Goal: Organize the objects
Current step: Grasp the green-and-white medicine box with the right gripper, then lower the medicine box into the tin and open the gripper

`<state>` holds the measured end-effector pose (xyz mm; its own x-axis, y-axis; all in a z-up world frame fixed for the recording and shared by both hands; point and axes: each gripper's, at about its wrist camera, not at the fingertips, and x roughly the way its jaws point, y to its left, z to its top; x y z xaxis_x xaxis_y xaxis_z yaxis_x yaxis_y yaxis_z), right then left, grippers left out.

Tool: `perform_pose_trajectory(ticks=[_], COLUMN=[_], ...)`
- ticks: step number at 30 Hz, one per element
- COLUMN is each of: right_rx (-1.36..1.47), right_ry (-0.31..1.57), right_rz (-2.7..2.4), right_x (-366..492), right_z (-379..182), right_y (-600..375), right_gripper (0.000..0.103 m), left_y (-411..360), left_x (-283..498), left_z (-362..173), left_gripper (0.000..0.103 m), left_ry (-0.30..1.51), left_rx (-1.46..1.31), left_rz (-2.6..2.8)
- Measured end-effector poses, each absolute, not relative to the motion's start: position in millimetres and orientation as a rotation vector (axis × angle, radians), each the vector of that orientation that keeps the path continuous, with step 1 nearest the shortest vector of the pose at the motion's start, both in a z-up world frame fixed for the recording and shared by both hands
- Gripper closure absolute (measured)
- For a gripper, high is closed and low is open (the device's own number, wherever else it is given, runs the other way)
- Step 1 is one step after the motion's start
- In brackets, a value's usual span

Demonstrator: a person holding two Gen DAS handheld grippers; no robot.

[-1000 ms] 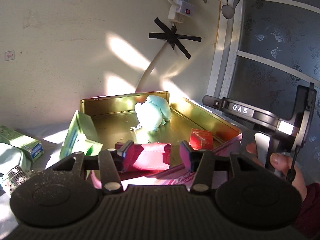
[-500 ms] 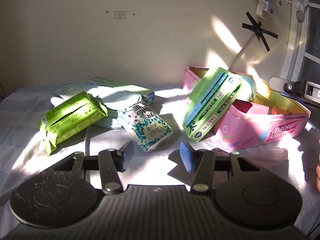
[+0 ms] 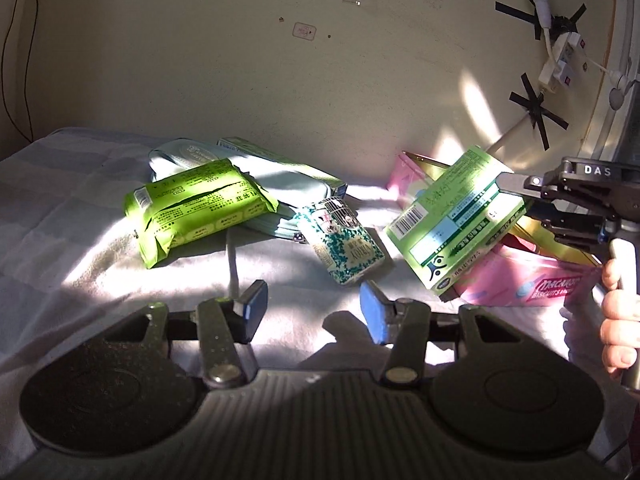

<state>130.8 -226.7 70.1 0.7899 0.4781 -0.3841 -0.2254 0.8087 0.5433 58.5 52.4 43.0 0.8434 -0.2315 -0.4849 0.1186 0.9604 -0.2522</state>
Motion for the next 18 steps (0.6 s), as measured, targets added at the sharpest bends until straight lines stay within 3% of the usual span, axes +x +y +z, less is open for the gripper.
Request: perform_pose_trajectory(ticks=[9,12,14,18], right_rx=[0.592,0.605,0.604,0.518], right_ry=[0.533,0.566,0.576,0.55], right_rz=[0.37,0.301,0.25,0.205], right_x=[22,-1,-13,-29], right_z=[45,25,18,20], right_y=[-290,-314,-328,-340], right_gripper=[0.075,0.063,0.04,0.026], left_y=[11,-11,-24,-43], left_x=[54,54,53,53], left_z=[37,34,33,33], left_gripper=[0.05,0.05,0.05,0.05], left_ry=[0.609,0.647,0.664,0.689], left_rx=[-0.239,-0.219,-0.207,-0.185], left_rz=[-0.402,-0.479,-0.524,-0.576])
